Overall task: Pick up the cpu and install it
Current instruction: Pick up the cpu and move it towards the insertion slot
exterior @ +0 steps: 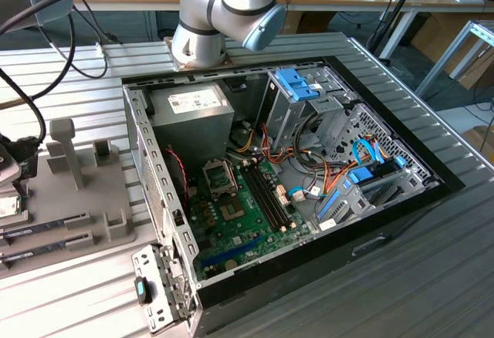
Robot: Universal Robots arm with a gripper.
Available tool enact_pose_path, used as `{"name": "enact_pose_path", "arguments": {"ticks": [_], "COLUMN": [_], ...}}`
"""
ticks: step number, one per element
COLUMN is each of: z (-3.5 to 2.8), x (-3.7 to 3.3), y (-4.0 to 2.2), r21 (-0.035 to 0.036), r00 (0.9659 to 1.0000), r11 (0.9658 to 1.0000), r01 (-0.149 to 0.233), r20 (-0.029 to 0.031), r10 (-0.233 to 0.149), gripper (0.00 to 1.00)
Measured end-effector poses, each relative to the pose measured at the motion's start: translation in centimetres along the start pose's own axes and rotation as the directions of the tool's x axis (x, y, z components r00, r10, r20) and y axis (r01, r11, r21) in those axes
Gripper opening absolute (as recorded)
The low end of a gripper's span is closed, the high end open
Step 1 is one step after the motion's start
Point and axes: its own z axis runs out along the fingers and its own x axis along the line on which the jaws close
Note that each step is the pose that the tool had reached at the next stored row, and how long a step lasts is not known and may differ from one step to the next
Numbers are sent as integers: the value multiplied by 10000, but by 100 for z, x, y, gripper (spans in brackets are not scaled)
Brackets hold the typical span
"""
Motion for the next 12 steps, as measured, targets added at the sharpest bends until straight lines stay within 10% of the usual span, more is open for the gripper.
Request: {"name": "enact_pose_path", "arguments": {"ticks": [12], "z": [169], "x": [22], "y": [-57], "r21": [-1], "r00": [10000], "r11": [10000], "r01": [44], "r20": [1], "r10": [-44], "gripper": [56]}}
